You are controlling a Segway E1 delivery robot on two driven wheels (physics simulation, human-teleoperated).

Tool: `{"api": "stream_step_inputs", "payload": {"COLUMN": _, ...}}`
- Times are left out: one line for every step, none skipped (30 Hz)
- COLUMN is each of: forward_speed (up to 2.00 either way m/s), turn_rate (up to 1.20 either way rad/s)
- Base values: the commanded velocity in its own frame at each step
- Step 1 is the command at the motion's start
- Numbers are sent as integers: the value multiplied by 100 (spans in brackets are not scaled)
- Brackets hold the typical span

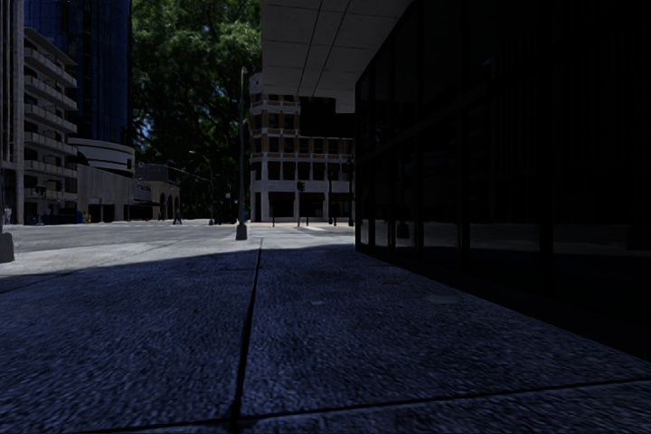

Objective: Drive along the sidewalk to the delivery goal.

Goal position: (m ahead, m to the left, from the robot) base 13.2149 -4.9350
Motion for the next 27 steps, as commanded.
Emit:
{"api": "stream_step_inputs", "payload": {"forward_speed": 200, "turn_rate": 0}}
{"api": "stream_step_inputs", "payload": {"forward_speed": 200, "turn_rate": 0}}
{"api": "stream_step_inputs", "payload": {"forward_speed": 200, "turn_rate": 0}}
{"api": "stream_step_inputs", "payload": {"forward_speed": 200, "turn_rate": 0}}
{"api": "stream_step_inputs", "payload": {"forward_speed": 200, "turn_rate": 0}}
{"api": "stream_step_inputs", "payload": {"forward_speed": 200, "turn_rate": 0}}
{"api": "stream_step_inputs", "payload": {"forward_speed": 200, "turn_rate": 0}}
{"api": "stream_step_inputs", "payload": {"forward_speed": 200, "turn_rate": 1}}
{"api": "stream_step_inputs", "payload": {"forward_speed": 200, "turn_rate": 6}}
{"api": "stream_step_inputs", "payload": {"forward_speed": 200, "turn_rate": 13}}
{"api": "stream_step_inputs", "payload": {"forward_speed": 200, "turn_rate": 13}}
{"api": "stream_step_inputs", "payload": {"forward_speed": 200, "turn_rate": 18}}
{"api": "stream_step_inputs", "payload": {"forward_speed": 200, "turn_rate": 22}}
{"api": "stream_step_inputs", "payload": {"forward_speed": 200, "turn_rate": 23}}
{"api": "stream_step_inputs", "payload": {"forward_speed": 200, "turn_rate": 24}}
{"api": "stream_step_inputs", "payload": {"forward_speed": 200, "turn_rate": 25}}
{"api": "stream_step_inputs", "payload": {"forward_speed": 200, "turn_rate": 25}}
{"api": "stream_step_inputs", "payload": {"forward_speed": 200, "turn_rate": 26}}
{"api": "stream_step_inputs", "payload": {"forward_speed": 200, "turn_rate": 27}}
{"api": "stream_step_inputs", "payload": {"forward_speed": 200, "turn_rate": 28}}
{"api": "stream_step_inputs", "payload": {"forward_speed": 200, "turn_rate": 28}}
{"api": "stream_step_inputs", "payload": {"forward_speed": 200, "turn_rate": 28}}
{"api": "stream_step_inputs", "payload": {"forward_speed": 200, "turn_rate": 28}}
{"api": "stream_step_inputs", "payload": {"forward_speed": 200, "turn_rate": 28}}
{"api": "stream_step_inputs", "payload": {"forward_speed": 200, "turn_rate": 28}}
{"api": "stream_step_inputs", "payload": {"forward_speed": 200, "turn_rate": 28}}
{"api": "stream_step_inputs", "payload": {"forward_speed": 200, "turn_rate": 29}}
